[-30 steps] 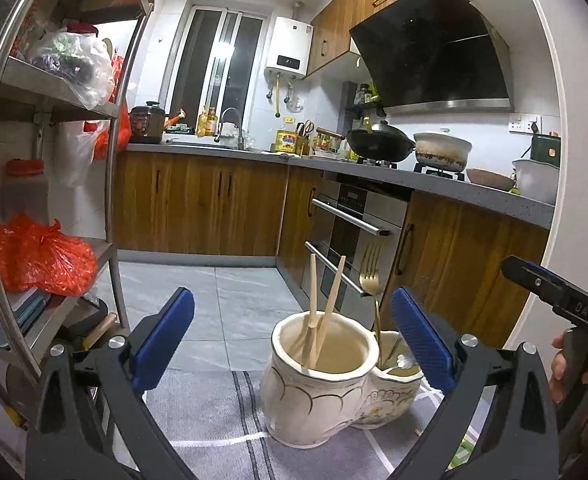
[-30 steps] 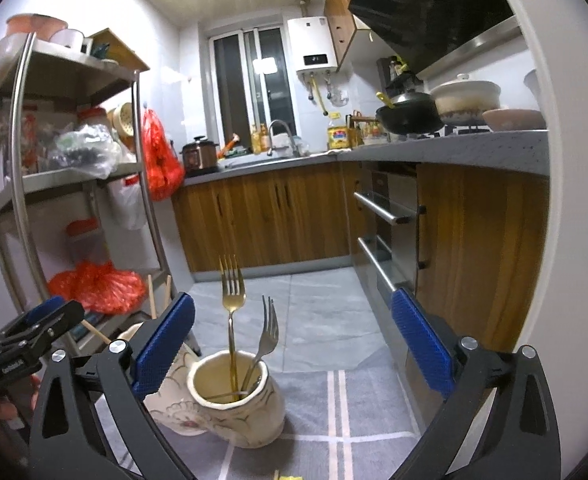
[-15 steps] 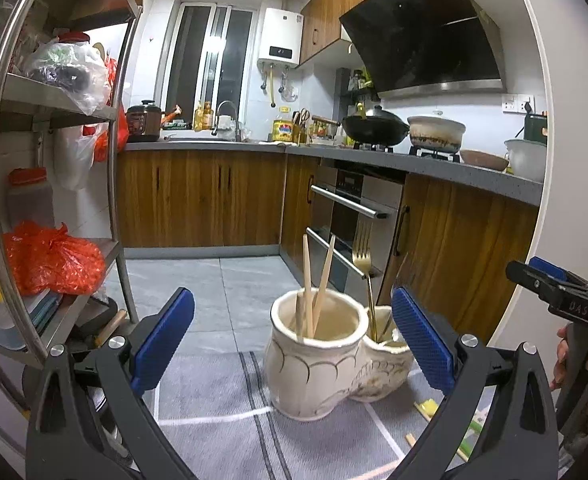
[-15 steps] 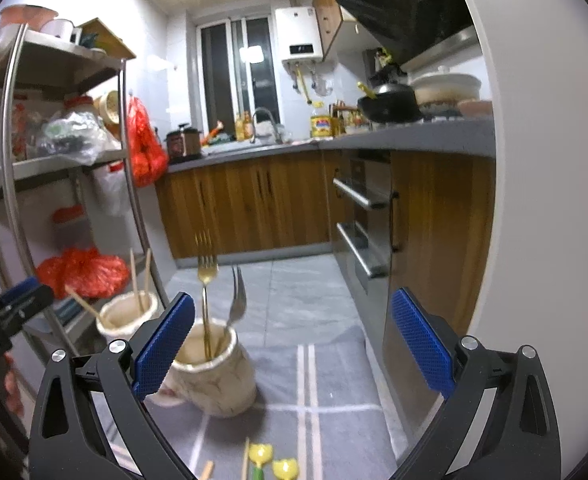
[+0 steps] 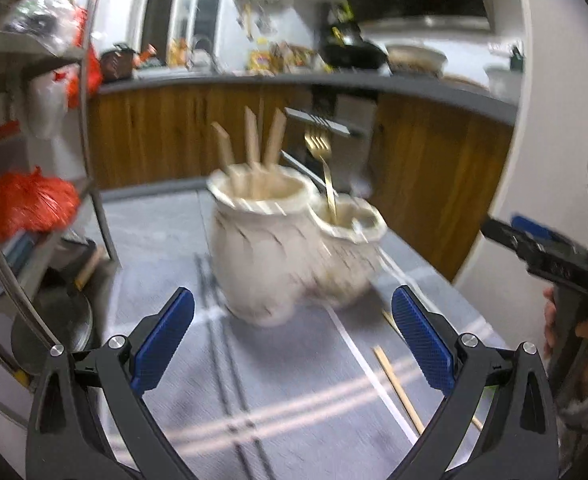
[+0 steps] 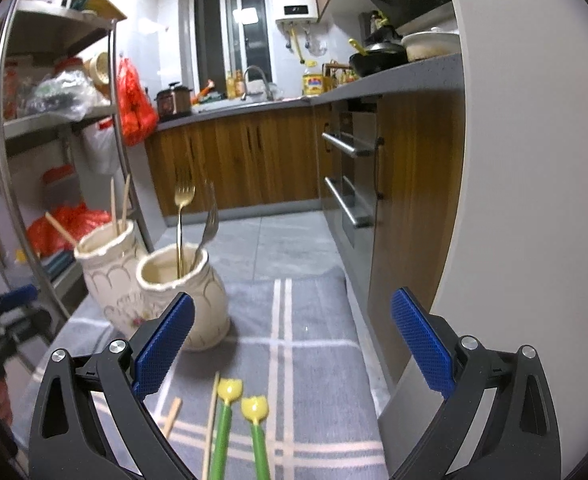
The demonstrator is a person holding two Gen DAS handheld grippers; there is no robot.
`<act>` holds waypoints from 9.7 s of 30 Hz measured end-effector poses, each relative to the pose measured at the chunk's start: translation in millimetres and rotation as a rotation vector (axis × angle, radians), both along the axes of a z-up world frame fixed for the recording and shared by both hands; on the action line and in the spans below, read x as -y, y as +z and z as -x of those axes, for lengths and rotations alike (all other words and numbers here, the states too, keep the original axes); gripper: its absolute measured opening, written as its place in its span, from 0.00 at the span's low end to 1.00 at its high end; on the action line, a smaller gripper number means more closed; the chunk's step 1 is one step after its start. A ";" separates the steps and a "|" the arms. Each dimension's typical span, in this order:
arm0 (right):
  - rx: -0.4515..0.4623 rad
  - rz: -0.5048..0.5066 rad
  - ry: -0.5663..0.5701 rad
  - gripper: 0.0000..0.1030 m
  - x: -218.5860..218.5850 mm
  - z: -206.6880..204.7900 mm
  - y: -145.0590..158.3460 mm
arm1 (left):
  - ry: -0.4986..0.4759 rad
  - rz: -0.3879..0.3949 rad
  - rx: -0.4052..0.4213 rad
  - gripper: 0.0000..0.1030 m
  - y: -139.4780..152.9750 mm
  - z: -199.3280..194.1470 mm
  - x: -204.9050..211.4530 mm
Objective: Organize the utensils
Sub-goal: 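Move both tools back down to the remaining chopstick and green spoons, then close left tool on a wooden chopstick while right tool grasps a green spoon, then lift the chopstick with left tool while right tool carries the spoon above the smaller cup, then open left tool over the larger cup while right tool drops the spoon into the smaller cup, then move right tool down and grasp the last green spoon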
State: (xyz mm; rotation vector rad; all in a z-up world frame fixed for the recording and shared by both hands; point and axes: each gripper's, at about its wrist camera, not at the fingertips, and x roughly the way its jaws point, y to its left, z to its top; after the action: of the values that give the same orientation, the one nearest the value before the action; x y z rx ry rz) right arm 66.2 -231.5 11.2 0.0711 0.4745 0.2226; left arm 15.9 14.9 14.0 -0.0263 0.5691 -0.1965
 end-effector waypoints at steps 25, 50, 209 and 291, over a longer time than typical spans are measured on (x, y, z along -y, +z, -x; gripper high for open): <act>-0.169 0.145 0.037 0.95 4.0 14.8 -50.4 | -0.098 -0.080 -0.226 0.78 -66.7 21.7 75.0; -0.234 0.142 0.081 0.95 1.0 19.2 -67.5 | -0.089 -0.109 -0.248 0.05 -65.0 6.6 45.6; 0.085 -0.126 0.253 0.76 -58.2 -28.5 46.4 | -0.080 0.022 0.293 0.54 62.0 -41.4 -70.8; -0.421 0.178 0.262 0.22 -64.9 -11.1 -81.6 | -0.092 -0.081 -0.066 0.94 -44.9 6.5 -5.5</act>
State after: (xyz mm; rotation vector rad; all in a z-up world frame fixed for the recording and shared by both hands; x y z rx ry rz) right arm 77.3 -166.7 -70.5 -0.1221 0.9230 0.4252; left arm 9.4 20.4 -31.0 0.0722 0.6443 -0.2627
